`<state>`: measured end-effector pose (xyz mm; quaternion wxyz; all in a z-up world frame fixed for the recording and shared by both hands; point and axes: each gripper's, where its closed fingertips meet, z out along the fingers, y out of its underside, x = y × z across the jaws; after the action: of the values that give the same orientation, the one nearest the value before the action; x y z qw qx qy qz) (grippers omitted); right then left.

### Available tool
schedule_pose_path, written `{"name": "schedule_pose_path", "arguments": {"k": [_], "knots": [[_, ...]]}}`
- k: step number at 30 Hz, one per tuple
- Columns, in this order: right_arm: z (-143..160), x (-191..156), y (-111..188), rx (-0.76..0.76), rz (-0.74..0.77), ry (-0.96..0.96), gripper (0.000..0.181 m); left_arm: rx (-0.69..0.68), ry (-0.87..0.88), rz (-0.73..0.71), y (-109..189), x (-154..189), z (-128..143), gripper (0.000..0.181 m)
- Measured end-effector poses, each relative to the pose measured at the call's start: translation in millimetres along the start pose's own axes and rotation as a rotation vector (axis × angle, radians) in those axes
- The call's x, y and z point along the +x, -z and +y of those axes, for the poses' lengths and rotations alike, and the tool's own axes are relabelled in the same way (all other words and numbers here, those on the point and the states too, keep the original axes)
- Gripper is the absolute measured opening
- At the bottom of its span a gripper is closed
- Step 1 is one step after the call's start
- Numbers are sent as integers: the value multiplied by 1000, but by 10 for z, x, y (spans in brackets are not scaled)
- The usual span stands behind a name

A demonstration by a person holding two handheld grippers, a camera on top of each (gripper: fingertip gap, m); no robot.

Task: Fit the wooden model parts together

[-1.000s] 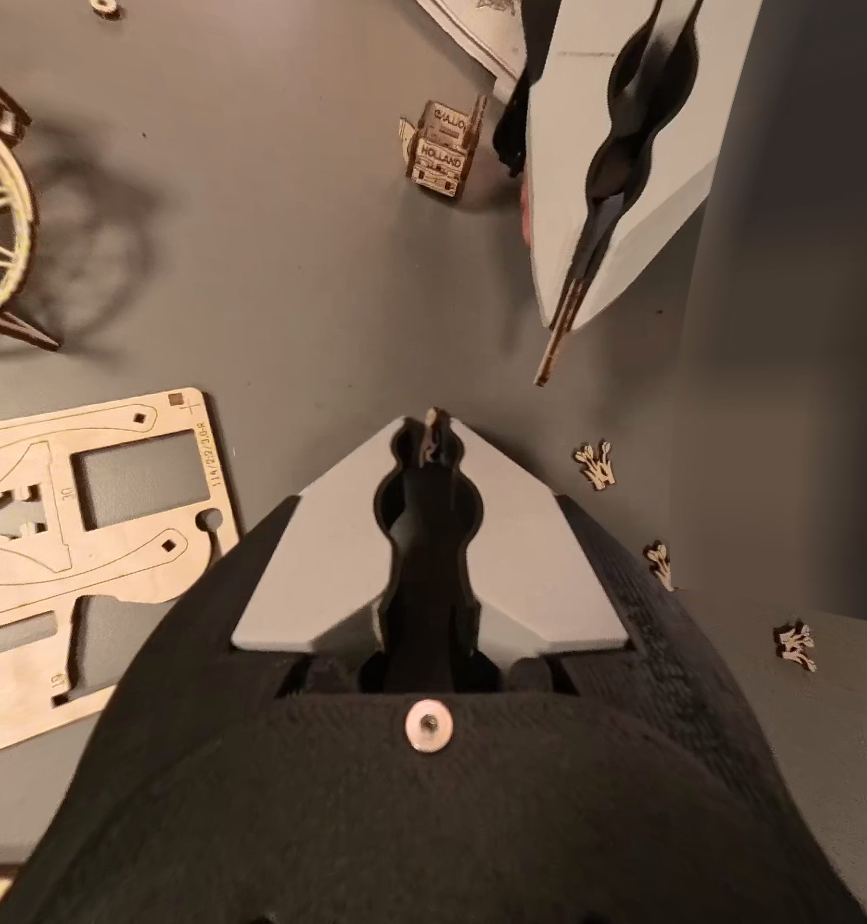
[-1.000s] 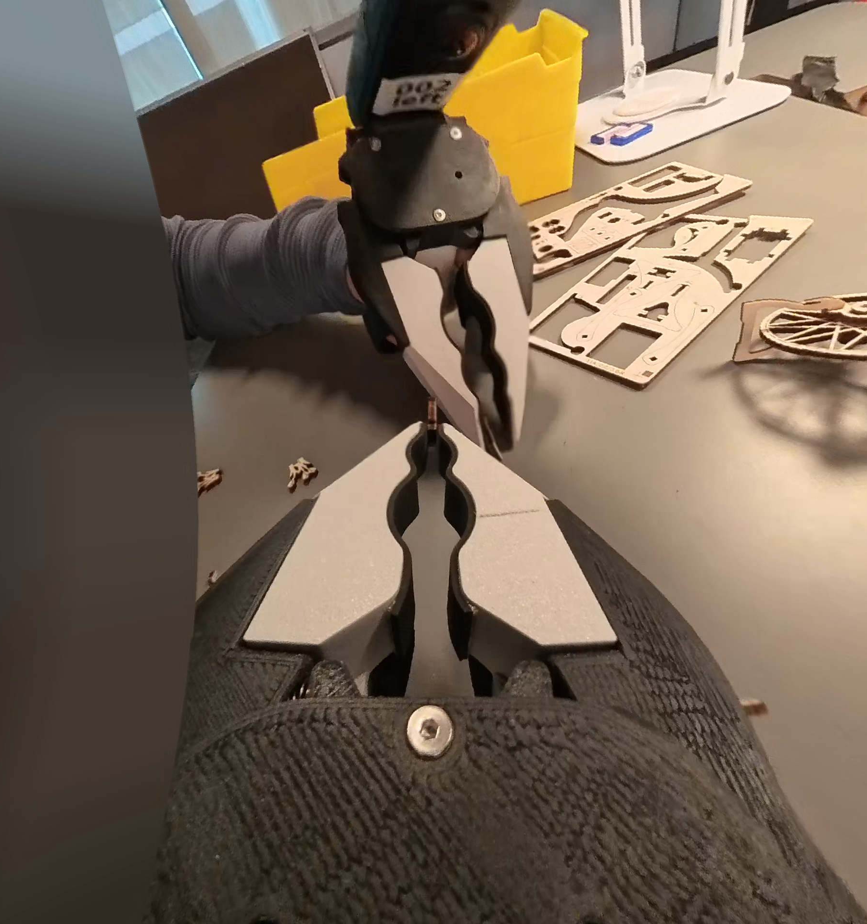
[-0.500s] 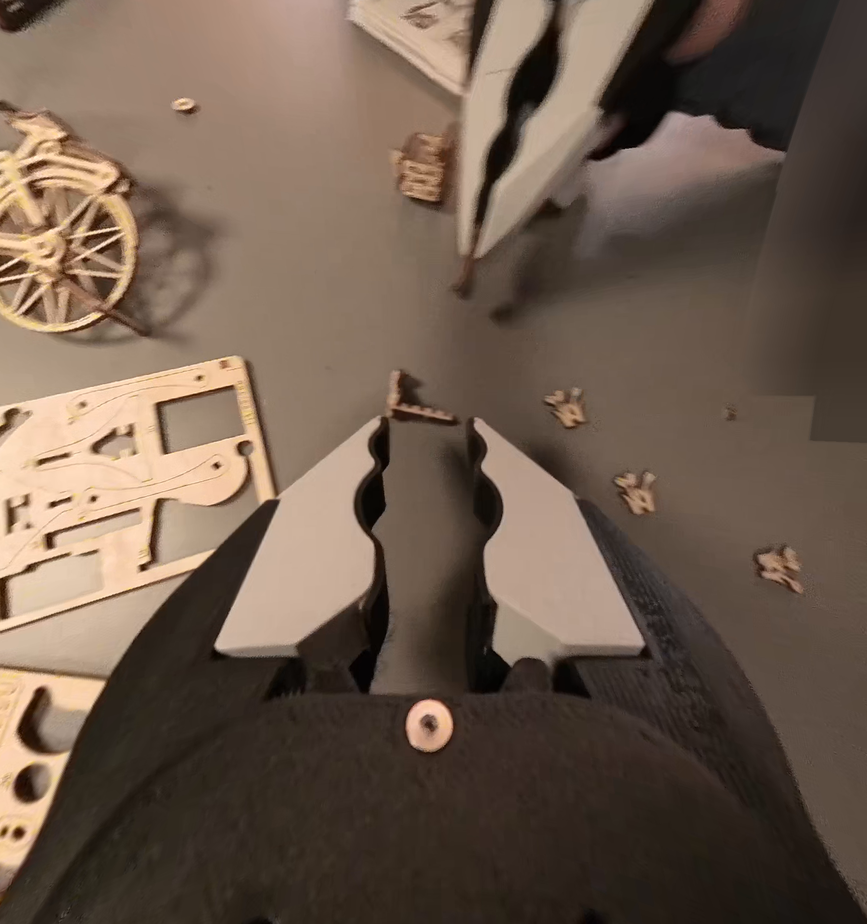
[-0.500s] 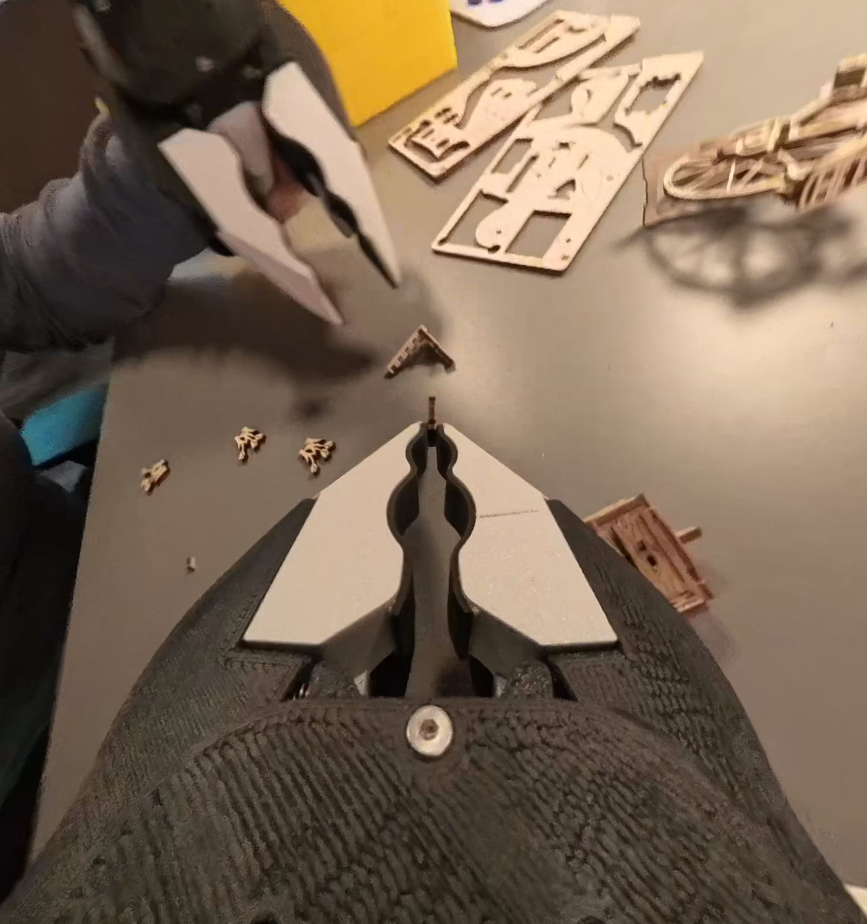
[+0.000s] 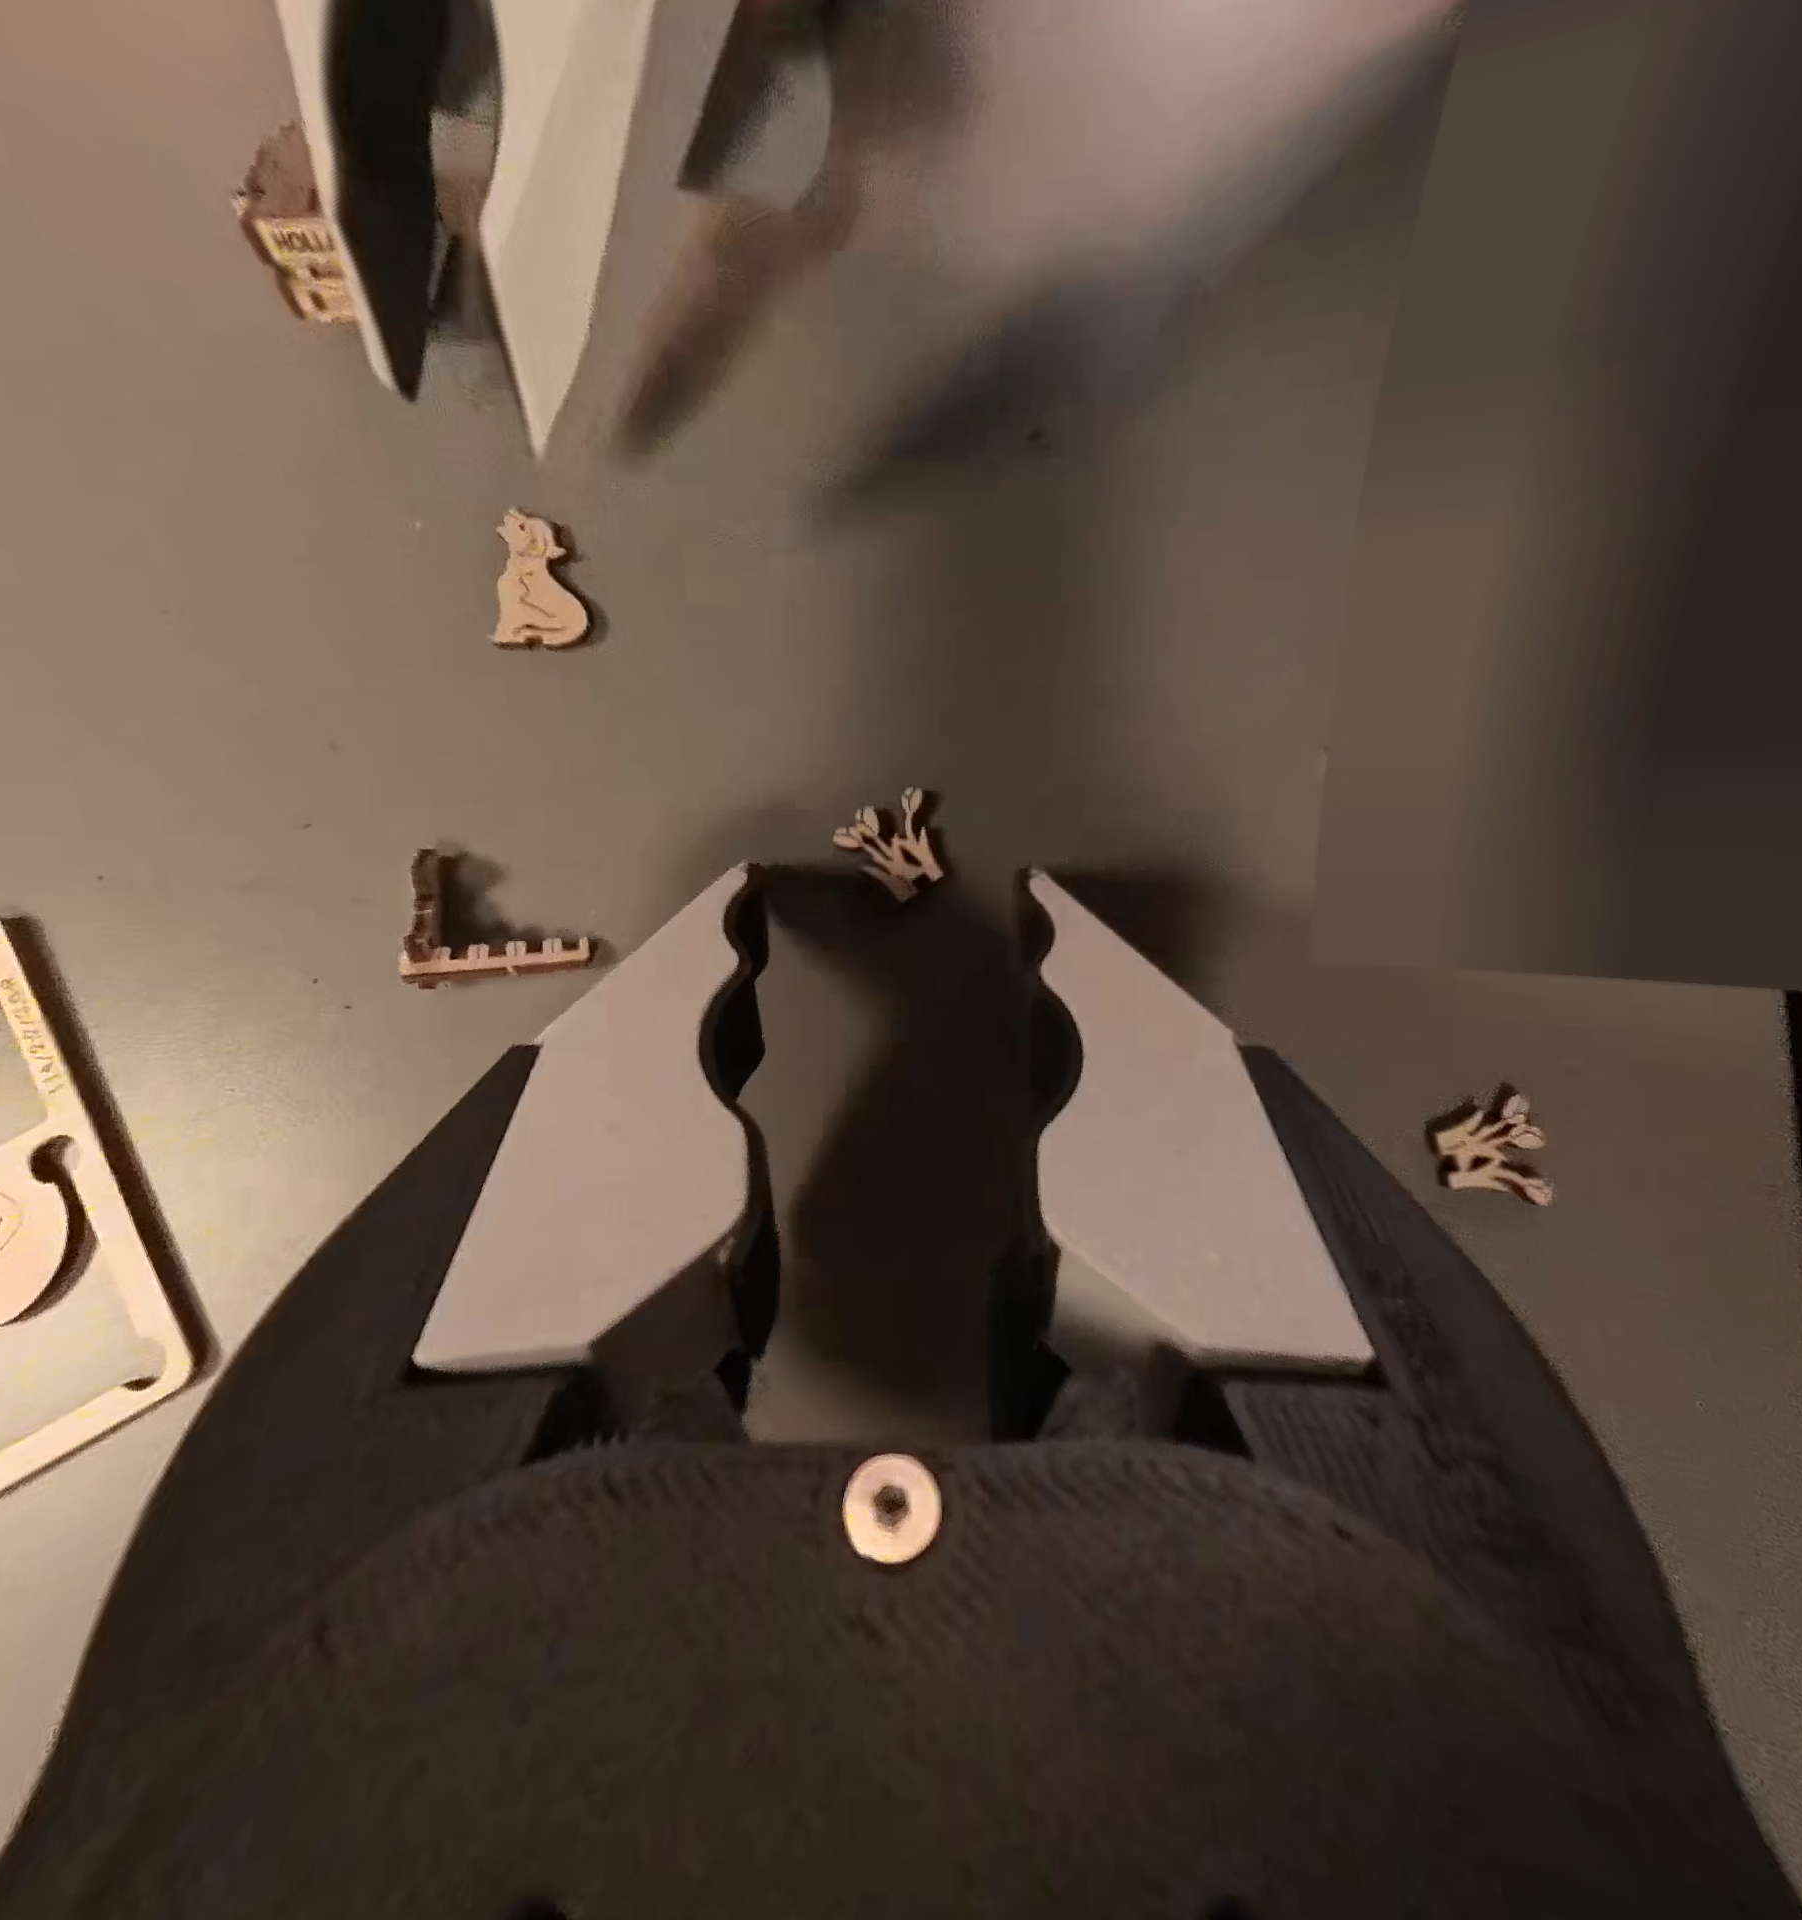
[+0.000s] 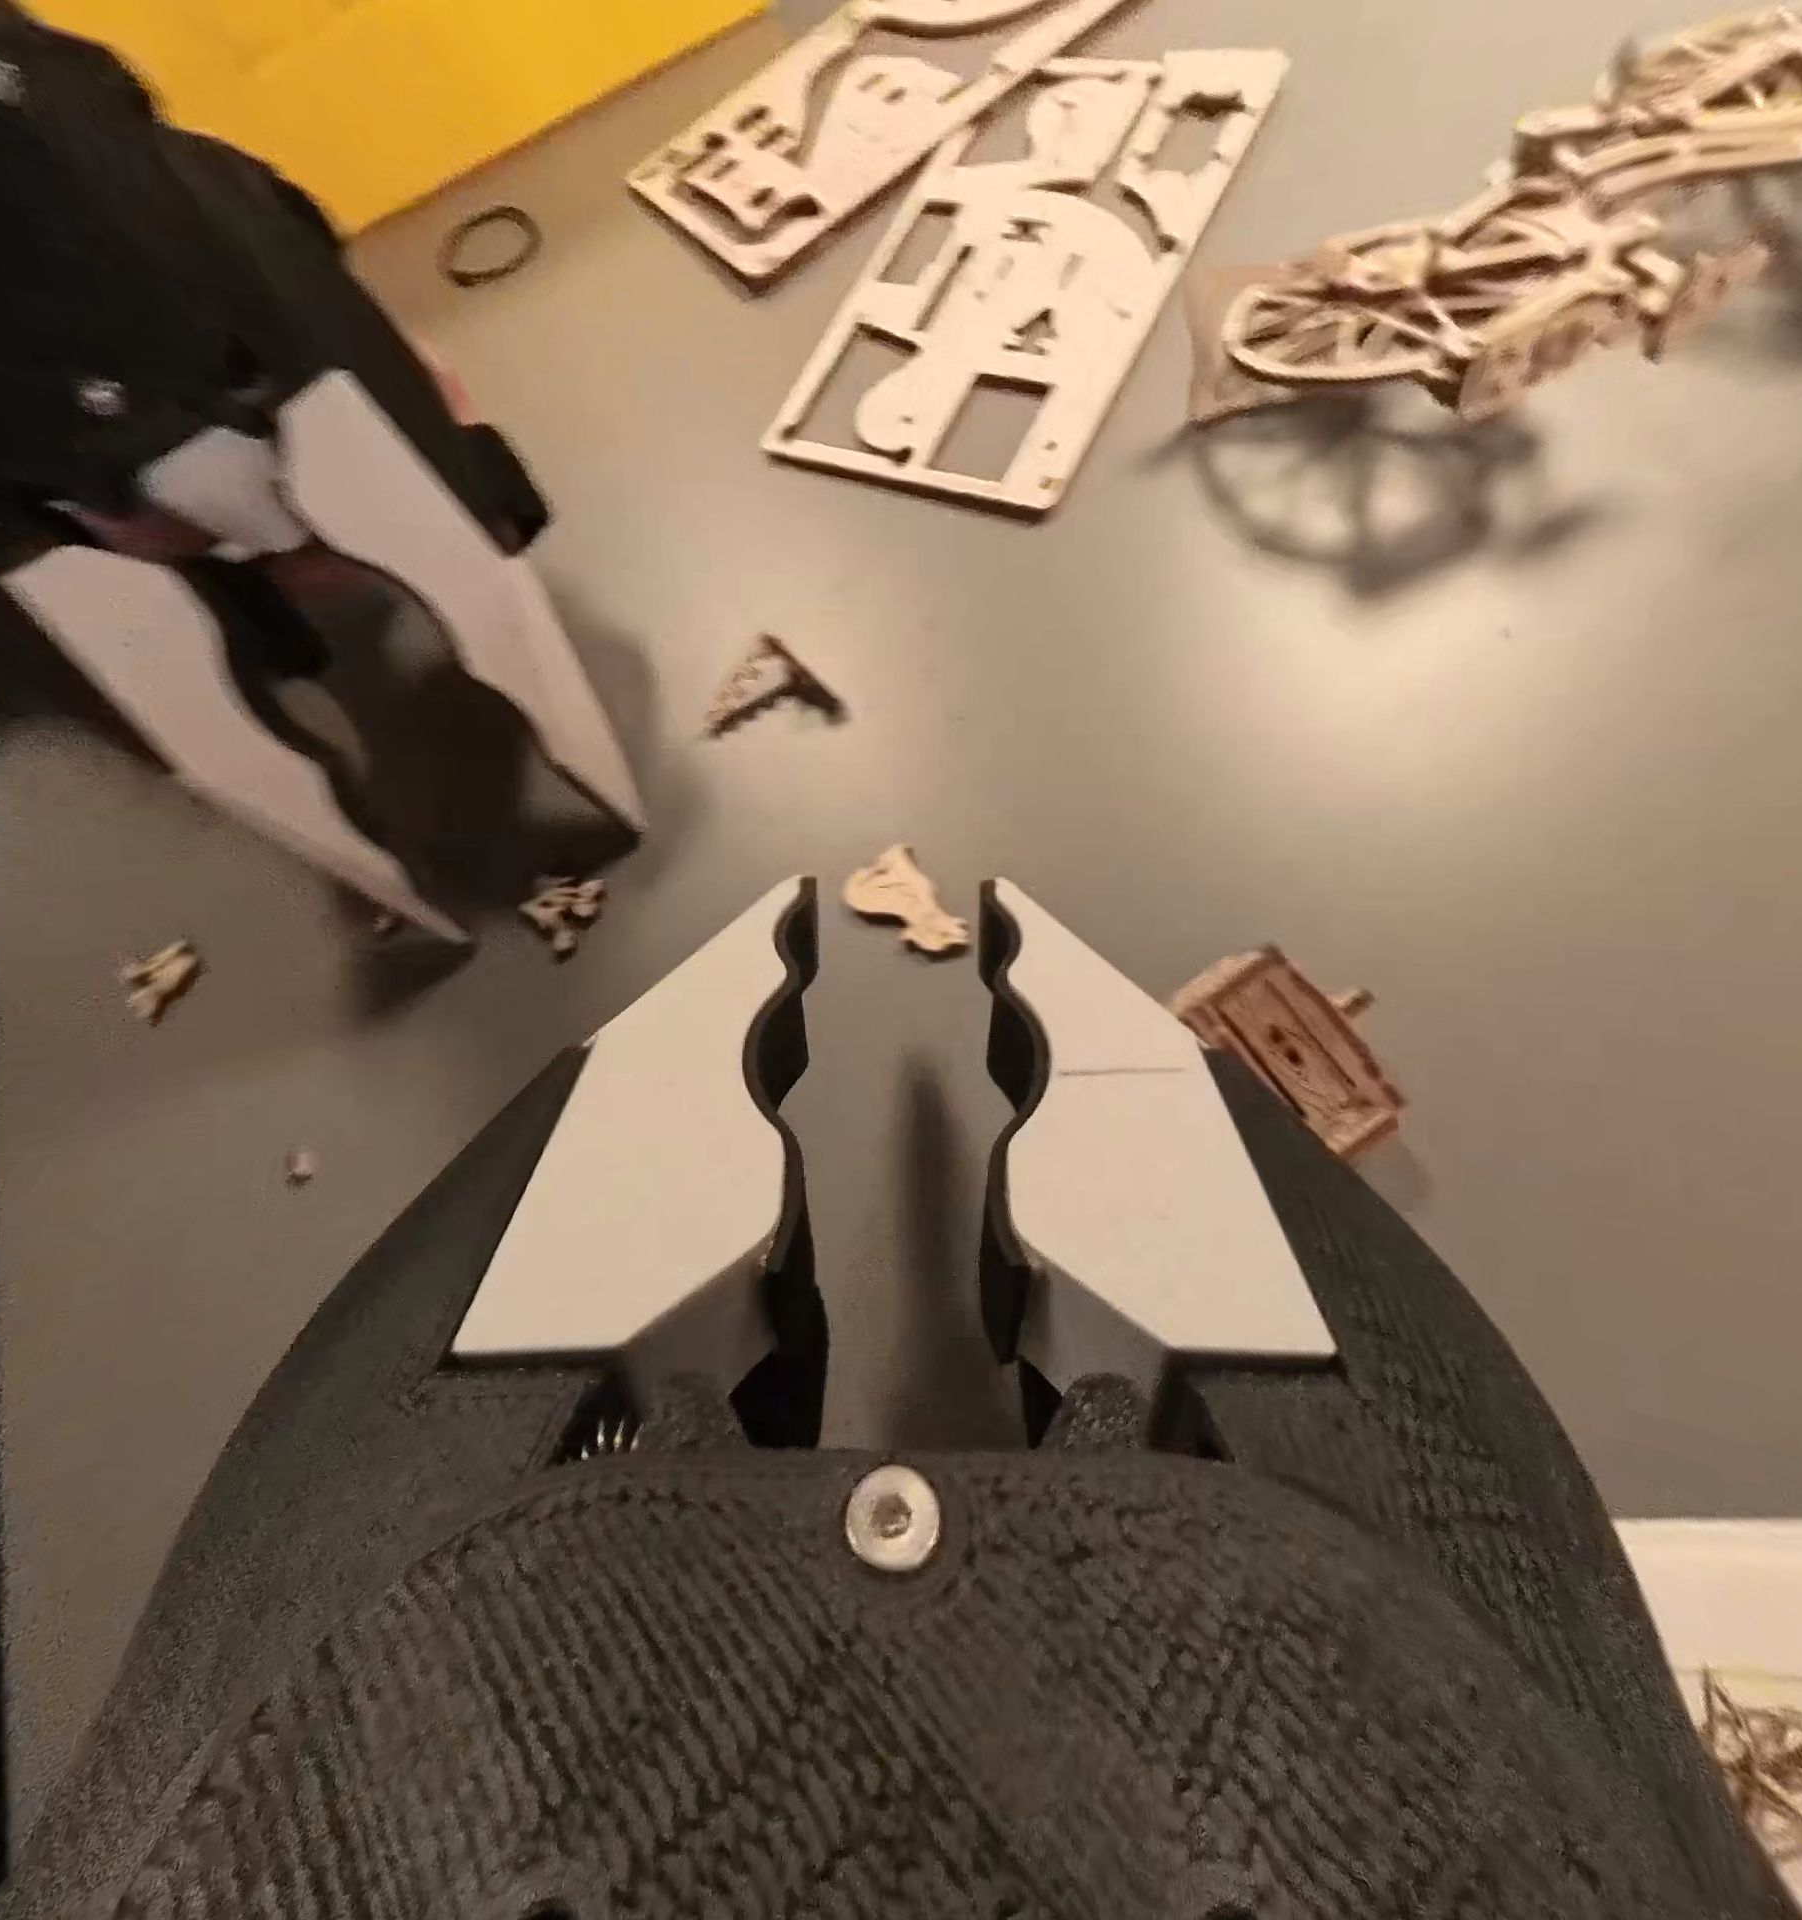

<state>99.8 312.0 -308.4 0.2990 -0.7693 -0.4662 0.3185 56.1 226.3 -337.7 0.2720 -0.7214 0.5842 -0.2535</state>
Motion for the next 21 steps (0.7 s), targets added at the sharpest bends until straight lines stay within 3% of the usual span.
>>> {"name": "schedule_pose_path", "arguments": {"k": [4, 8, 14, 17, 21], "knots": [[47, -450, 6, -38, -222, 61, 20, -2, -44, -20, -19, 8, -13, 35], [213, -649, -137, -132, -310, 76, 17, 3, -113, -2, -34, 81, -27, 14], [288, -790, -241, -168, -395, -15, 18, 6, -325, -138, -3, -17, -39, 13], [221, -750, -265, -130, -408, -116, 17, 44, -498, -266, 32, -89, -101, 13], [144, -762, -247, -80, -470, -191, 16, 85, -601, -321, 67, -52, -189, 13]]}}
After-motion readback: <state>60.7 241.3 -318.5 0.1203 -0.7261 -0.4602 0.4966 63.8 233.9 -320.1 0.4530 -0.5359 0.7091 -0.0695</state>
